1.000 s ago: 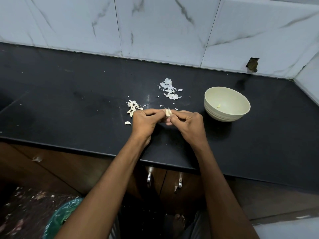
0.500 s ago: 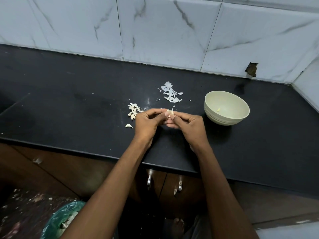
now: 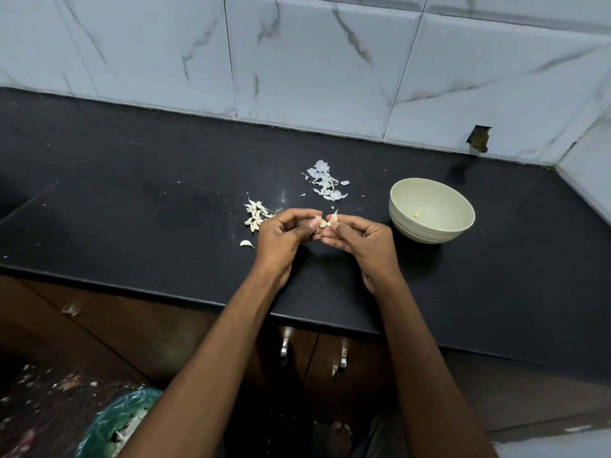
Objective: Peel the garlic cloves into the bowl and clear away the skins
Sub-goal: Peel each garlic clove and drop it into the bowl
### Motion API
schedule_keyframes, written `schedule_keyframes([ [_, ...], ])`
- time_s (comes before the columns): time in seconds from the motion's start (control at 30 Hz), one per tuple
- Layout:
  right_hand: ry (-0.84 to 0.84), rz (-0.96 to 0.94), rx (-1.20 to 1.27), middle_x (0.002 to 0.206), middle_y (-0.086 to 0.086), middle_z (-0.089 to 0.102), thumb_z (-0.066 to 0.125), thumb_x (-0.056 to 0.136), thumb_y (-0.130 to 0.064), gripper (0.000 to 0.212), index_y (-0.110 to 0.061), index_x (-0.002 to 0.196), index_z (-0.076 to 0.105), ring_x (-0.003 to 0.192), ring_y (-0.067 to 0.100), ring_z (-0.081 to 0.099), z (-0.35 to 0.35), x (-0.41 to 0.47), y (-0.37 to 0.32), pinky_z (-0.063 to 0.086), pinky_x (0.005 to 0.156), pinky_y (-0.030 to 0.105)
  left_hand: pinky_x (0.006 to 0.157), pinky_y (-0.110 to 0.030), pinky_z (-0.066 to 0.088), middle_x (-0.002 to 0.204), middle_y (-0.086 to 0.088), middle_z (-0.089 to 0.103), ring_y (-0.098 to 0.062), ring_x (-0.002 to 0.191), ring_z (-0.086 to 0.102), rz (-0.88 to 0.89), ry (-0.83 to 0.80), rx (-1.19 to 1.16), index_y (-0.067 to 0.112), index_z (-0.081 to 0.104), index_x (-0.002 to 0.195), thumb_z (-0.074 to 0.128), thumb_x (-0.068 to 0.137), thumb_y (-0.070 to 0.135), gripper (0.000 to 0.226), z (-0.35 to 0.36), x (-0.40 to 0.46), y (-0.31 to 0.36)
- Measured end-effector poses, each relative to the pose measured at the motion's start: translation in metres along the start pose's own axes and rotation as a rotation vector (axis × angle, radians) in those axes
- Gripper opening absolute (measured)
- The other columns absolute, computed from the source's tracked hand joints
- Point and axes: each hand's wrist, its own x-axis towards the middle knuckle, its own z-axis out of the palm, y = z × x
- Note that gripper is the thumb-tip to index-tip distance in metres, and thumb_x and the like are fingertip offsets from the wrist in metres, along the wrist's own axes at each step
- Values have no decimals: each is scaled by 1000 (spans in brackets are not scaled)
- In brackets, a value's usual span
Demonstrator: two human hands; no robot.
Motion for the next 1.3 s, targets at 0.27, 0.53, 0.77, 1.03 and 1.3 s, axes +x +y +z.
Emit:
schedule_keyframes([
  [0.27, 49, -75, -43, 79, 13, 77, 72, 94, 1, 8, 3, 101, 74, 72, 17, 74, 3, 1, 1, 61, 69, 25, 72, -28, 61, 86, -10, 77, -17, 74, 71, -19, -68, 23, 1, 73, 101, 65, 94, -9, 15, 0, -1, 2],
  [0.53, 243, -124, -14, 82, 14, 74, 71, 93, 5, 12, 6, 105, 74, 74, 15, 72, -4, 10, 8, 61, 69, 25, 82, -29, 61, 88, -9, 72, -16, 83, 67, -112, -70, -86, 1, 70, 116, 61, 96, -9, 24, -6, 2, 4],
  [0.77, 150, -103, -5, 86, 14, 73, 65, 96, 5, 15, -2, 102, 75, 73, 16, 67, -3, 4, 0, 60, 70, 28, 80, -28, 61, 91, -7, 72, -16, 82, 66, -169, -12, -184, -6, 70, 114, 64, 96, -3, 19, -7, 4, 6],
  [1.03, 119, -177, -521, 91, 1, 75, 77, 88, -4, 19, -13, 103, 82, 70, 0, 65, -5, 13, 19, 56, 70, 22, 83, -29, 62, 92, -9, 73, -16, 81, 69, -150, 44, -221, -3, 69, 117, 65, 93, -8, 25, -6, 3, 6],
  [1.3, 108, -224, -579, 109, -4, 75, 68, 87, -7, 27, -17, 106, 84, 93, 8, 73, -7, 10, 18, 61, 86, 39, 78, -31, 62, 86, -14, 77, -24, 74, 70, -72, 96, -157, -9, 67, 112, 68, 90, -12, 22, -4, 3, 3],
])
